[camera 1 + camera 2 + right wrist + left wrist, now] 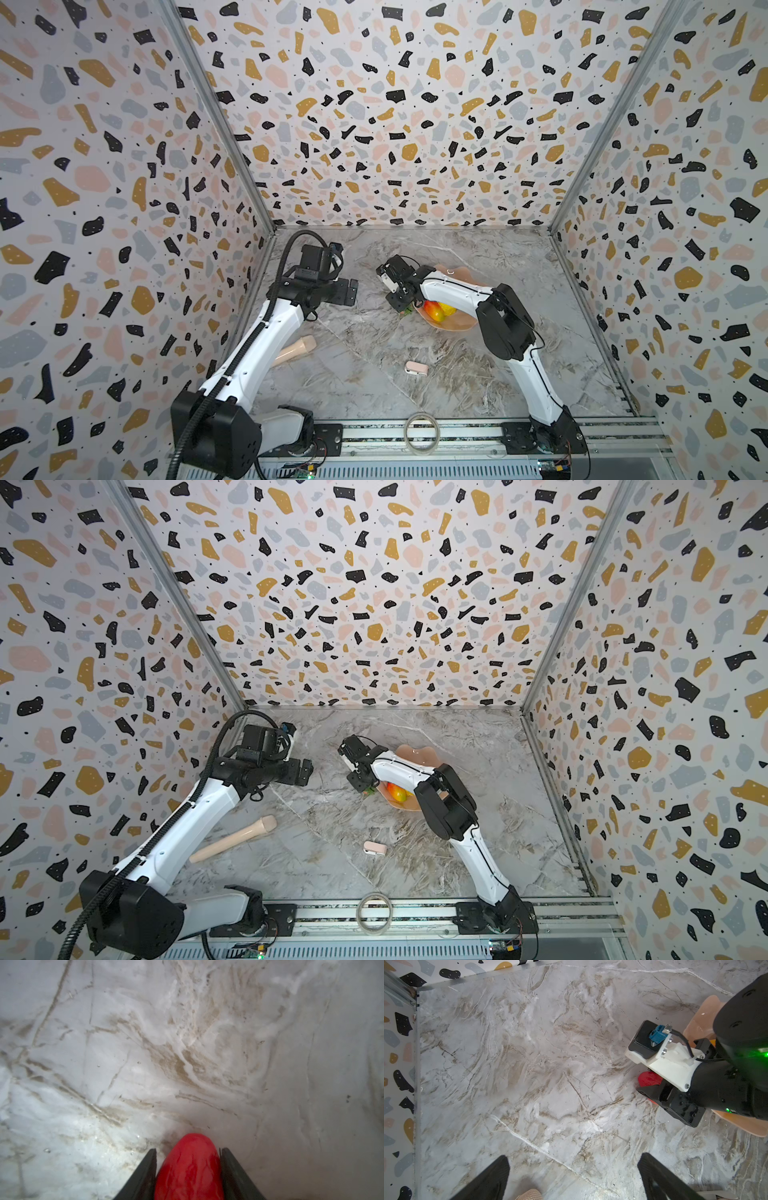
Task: Arrange fruit in a fruit bowl
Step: Pick up the fruit from the center of the table, then place the fruit in the fruit bowl.
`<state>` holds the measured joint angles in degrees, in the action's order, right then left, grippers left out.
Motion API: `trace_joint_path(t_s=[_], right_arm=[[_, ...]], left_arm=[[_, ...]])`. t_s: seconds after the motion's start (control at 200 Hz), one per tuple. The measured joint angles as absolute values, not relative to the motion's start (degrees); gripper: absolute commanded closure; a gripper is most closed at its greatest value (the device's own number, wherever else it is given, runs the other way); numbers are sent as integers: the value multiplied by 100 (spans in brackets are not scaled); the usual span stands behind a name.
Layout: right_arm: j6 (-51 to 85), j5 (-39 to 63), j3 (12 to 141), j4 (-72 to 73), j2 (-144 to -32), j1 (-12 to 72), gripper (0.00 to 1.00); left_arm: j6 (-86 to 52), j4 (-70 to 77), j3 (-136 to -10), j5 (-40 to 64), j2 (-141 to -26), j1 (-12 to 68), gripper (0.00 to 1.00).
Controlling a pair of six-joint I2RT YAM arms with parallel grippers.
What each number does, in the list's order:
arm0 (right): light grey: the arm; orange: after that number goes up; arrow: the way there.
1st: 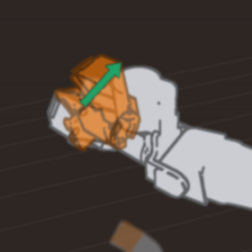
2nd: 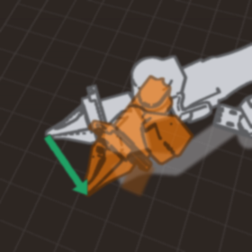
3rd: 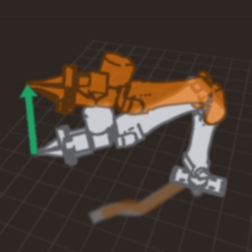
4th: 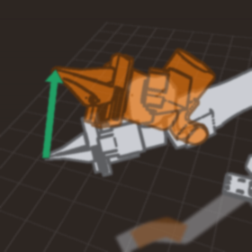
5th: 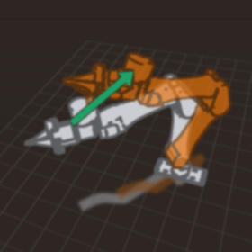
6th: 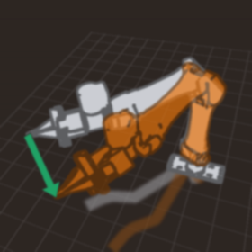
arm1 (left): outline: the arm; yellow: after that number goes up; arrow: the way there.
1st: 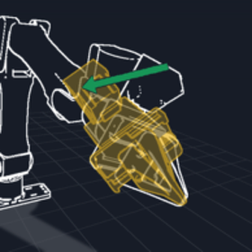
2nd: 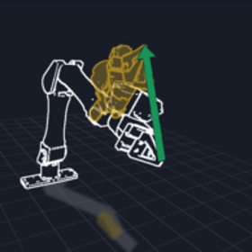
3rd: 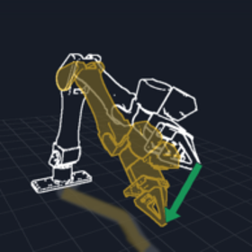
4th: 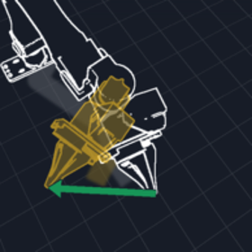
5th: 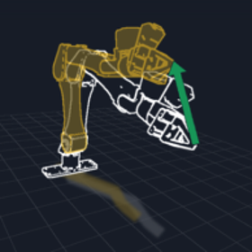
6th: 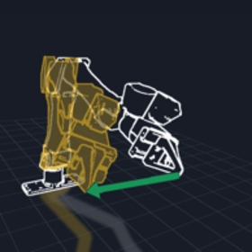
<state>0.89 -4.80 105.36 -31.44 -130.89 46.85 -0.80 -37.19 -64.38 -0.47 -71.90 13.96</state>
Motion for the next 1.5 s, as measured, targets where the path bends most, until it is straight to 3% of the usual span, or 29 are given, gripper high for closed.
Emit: trace_joint_path(t_s=[0.411,1.001,1.497], right_arm=[[80,-158,10388,-3133,-12927,4685,85],[110,954,9808,-2484,-12202,4545,93],[244,1306,8176,-1883,-10259,3253,94]], left_arm=[[-80,-3719,-6438,-49,-7190,1396,0],[-75,-3717,-6436,-47,-7190,1396,0],[-75,-3675,-6436,-40,-7192,1396,0]])
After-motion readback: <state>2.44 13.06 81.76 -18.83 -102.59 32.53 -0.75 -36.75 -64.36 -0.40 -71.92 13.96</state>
